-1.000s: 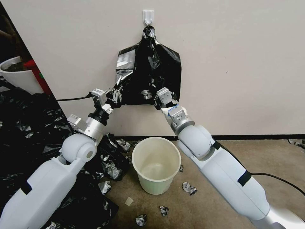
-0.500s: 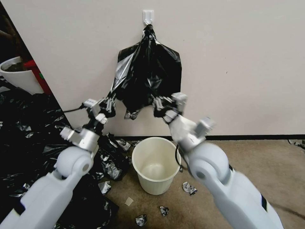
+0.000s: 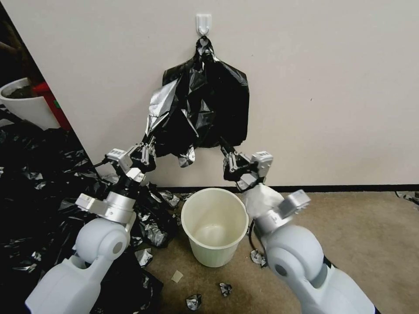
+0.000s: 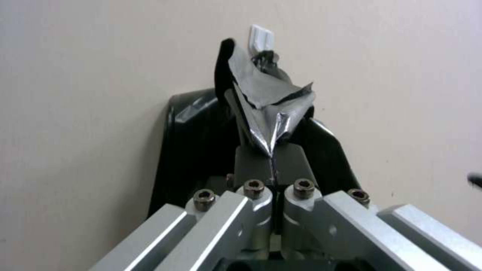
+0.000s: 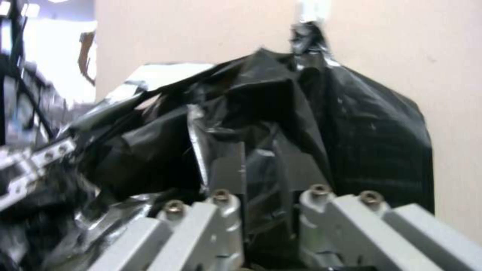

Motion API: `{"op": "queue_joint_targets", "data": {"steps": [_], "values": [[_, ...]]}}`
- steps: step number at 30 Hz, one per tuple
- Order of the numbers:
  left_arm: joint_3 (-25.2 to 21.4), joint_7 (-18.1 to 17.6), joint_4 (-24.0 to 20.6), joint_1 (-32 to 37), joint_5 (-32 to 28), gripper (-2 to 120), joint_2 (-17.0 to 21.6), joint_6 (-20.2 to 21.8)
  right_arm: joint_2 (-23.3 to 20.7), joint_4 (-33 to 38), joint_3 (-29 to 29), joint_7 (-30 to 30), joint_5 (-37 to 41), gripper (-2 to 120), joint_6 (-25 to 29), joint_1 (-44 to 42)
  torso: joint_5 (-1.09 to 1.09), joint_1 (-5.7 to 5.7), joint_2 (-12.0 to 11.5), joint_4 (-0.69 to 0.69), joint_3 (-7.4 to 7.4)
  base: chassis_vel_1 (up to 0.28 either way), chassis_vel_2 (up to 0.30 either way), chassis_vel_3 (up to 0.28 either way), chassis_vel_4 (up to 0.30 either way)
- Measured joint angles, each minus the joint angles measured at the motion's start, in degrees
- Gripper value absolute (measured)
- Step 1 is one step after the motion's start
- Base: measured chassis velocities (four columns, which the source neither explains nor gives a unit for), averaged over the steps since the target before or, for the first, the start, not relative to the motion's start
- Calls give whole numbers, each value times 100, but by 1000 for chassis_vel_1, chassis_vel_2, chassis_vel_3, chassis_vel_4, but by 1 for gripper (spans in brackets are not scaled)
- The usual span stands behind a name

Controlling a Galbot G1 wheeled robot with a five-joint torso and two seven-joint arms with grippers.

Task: Place a trash bag onto the trash bin.

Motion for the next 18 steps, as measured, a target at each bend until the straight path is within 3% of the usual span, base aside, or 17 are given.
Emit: {"op": "queue_joint_targets", "data": {"steps": [4, 7, 11, 12, 15, 18], "values": [[57, -1, 73, -68, 2, 0, -24, 9, -49, -42, -213, -72, 38, 30, -565, 482, 0, 0, 0, 1, 0, 0, 0, 0, 0], [98, -2, 141, -156, 8, 0, -62, 24, -17, -312, -573, 173, 570, 44, -1346, 1297, 0, 0, 0, 1, 0, 0, 0, 0, 0], [117, -5, 179, -212, 8, 0, -71, 31, 50, -602, -764, 300, 656, 55, -1663, 1803, -1, 1, -1, 1, 0, 0, 0, 0, 0], [130, -8, 200, -239, 8, 0, -71, 35, 97, -771, -911, 426, 674, 61, -1954, 2106, 0, 1, -1, 1, 1, 0, 0, 0, 0], [142, -8, 217, -274, 8, 0, -75, 42, 193, -965, -1143, 687, 563, 70, -2317, 2462, -1, 1, -1, 1, 1, 0, 0, 0, 0], [141, -9, 220, -290, 2, 0, -93, 44, 362, -1233, -1383, 954, -29, 85, -2955, 2820, -1, 1, -1, 1, 1, 0, 0, 0, 0]]}}
